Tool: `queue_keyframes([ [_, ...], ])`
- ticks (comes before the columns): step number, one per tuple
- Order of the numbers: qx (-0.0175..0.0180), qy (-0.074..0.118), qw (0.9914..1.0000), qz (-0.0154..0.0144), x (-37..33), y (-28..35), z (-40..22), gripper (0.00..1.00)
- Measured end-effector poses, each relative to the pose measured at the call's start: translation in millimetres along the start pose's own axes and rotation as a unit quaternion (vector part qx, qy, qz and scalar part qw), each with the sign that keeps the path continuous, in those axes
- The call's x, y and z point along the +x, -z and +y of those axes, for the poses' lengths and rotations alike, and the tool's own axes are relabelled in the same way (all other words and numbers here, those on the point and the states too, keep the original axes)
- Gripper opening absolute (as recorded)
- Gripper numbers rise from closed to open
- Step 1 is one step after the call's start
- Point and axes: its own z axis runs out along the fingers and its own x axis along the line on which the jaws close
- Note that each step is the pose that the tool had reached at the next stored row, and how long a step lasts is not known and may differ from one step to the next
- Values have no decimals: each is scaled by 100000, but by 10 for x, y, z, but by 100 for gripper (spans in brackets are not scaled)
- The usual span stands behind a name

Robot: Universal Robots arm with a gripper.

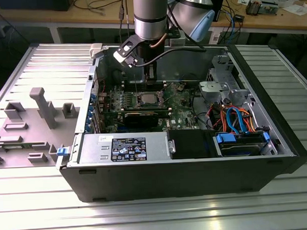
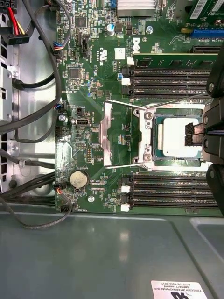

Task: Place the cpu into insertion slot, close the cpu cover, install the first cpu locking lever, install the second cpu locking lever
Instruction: 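Close the cpu cover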

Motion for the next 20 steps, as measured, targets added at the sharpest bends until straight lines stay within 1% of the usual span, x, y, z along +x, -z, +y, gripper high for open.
queue_keyframes([
  [9, 2, -1, 100000, -8, 1, 61, 2, 11],
  [11, 1, 1, 100000, -4, 1, 92, 3, 11],
  [15, 4, -2, 100000, -5, 2, 122, 3, 11],
  [20, 4, -2, 100000, -4, 3, 177, 5, 11],
])
